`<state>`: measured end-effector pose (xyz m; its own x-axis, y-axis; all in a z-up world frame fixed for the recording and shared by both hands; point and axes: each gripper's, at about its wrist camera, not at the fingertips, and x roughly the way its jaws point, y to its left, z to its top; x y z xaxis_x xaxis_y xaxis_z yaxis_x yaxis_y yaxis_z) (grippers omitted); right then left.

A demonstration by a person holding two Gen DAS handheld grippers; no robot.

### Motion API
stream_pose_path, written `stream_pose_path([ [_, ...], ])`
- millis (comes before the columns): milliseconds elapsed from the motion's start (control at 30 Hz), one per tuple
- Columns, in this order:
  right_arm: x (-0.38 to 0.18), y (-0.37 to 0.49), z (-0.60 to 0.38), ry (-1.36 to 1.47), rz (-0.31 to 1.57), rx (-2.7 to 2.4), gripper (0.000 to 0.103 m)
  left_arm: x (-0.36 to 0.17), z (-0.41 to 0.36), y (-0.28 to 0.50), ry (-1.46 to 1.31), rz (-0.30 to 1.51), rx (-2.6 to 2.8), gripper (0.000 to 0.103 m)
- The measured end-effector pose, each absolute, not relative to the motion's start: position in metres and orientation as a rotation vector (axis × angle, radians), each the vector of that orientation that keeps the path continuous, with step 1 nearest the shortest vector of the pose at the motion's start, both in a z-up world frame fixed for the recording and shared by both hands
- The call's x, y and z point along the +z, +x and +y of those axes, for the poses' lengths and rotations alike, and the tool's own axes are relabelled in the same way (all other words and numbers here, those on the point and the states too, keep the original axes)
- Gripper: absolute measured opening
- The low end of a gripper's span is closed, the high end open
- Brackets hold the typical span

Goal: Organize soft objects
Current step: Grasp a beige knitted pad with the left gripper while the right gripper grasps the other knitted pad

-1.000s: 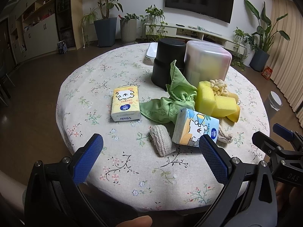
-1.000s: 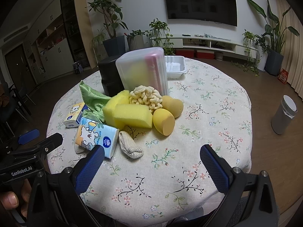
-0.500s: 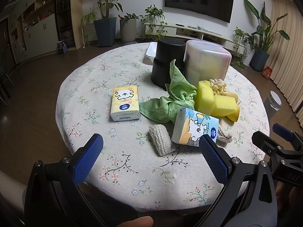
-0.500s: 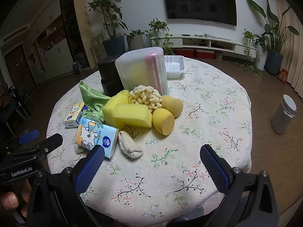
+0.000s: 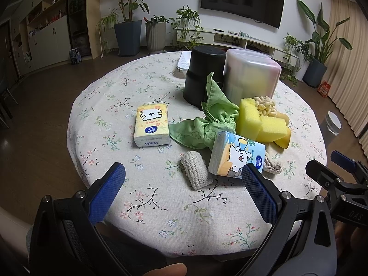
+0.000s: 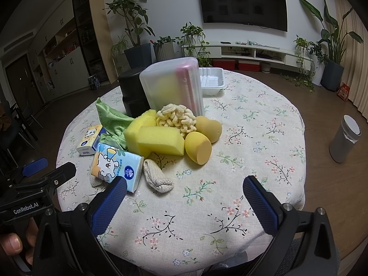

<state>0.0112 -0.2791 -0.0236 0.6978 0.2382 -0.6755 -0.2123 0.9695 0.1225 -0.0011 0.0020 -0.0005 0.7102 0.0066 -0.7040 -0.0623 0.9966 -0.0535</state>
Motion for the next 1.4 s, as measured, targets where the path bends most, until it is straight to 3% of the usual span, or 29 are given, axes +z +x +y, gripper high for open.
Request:
stream_pose_path([
  [1200, -0.043, 0.031, -0.273, 0.047, 0.824, 0.344, 0.103, -0.034, 0.034, 0.003, -0.163, 0.871, -0.046, 0.102],
  [1400, -0.064, 0.052, -0.258, 0.002, 0.908, 0.374, 0.087, -0.046, 0.025, 0.013, -0.145, 0.913, -0.131, 0.101],
])
